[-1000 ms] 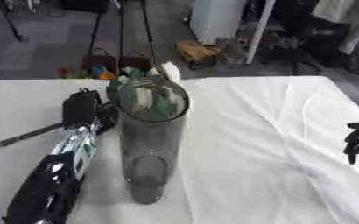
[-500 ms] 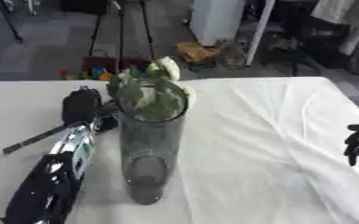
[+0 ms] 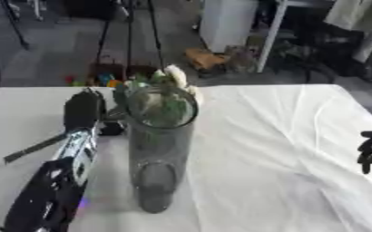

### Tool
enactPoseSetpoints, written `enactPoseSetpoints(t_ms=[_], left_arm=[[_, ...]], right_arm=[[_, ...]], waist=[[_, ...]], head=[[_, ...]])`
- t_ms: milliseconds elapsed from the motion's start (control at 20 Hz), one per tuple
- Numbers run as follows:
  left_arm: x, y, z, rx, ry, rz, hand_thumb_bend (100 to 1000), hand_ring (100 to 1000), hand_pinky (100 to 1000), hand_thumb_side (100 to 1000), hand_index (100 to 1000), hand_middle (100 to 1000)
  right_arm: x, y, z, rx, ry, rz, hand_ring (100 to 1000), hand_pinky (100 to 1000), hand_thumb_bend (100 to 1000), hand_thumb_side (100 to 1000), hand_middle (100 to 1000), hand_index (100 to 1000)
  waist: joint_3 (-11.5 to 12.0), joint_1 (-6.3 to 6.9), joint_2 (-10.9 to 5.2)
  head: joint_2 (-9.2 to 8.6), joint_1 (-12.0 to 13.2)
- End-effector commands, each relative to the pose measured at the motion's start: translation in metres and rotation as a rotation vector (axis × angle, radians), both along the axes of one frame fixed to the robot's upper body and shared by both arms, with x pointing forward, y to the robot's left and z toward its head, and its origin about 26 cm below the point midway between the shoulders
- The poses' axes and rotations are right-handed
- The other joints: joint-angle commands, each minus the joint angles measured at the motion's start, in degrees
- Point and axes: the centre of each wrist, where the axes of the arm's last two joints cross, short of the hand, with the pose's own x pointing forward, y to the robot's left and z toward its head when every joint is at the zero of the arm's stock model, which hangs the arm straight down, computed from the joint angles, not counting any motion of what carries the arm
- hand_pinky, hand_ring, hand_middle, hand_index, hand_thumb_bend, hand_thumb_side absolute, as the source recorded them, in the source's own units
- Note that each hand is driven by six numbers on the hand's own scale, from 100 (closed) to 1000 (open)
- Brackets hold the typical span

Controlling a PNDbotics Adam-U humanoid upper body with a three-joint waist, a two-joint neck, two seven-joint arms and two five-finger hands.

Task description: Arrange flowers into the vase.

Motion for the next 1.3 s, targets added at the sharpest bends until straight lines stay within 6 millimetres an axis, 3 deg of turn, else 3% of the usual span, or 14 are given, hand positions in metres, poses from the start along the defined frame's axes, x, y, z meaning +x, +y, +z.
enactPoseSetpoints(t_ms=[50, 550, 1000, 1300], left_arm=[[0.001, 0.006, 0.020, -0.017, -0.067, -0.018, 1000, 100, 100, 350, 162, 100], [-0.003, 0.013, 0.042, -0.244, -0.211, -0.117, 1000, 100, 100, 403, 161, 100], [-0.011, 0.016, 0.093, -0.428, -0.408, -0.222, 1000, 100, 100, 406, 161, 100], [-0.024, 0.012, 0.126, -0.536, -0.521, -0.336, 1000, 100, 100, 403, 161, 100]], right_arm=[[0.001, -0.009, 0.016, -0.098, -0.109, 0.071, 470, 304, 100, 689, 532, 794], [-0.007, -0.011, 0.007, -0.081, -0.073, 0.059, 471, 307, 100, 688, 533, 794], [-0.016, -0.016, -0.004, -0.071, -0.030, 0.041, 472, 308, 100, 693, 533, 794], [-0.020, -0.018, -0.008, -0.069, -0.009, 0.033, 472, 308, 100, 697, 532, 794]], waist=[[0.1, -0.15, -1.68], [1.0, -0.49, -5.05], [1.9, -0.42, -7.96], [2.8, -0.30, -8.85]], head=[[0.29, -0.3], [0.42, -0.5], [2.07, -0.4], [2.69, -0.2]])
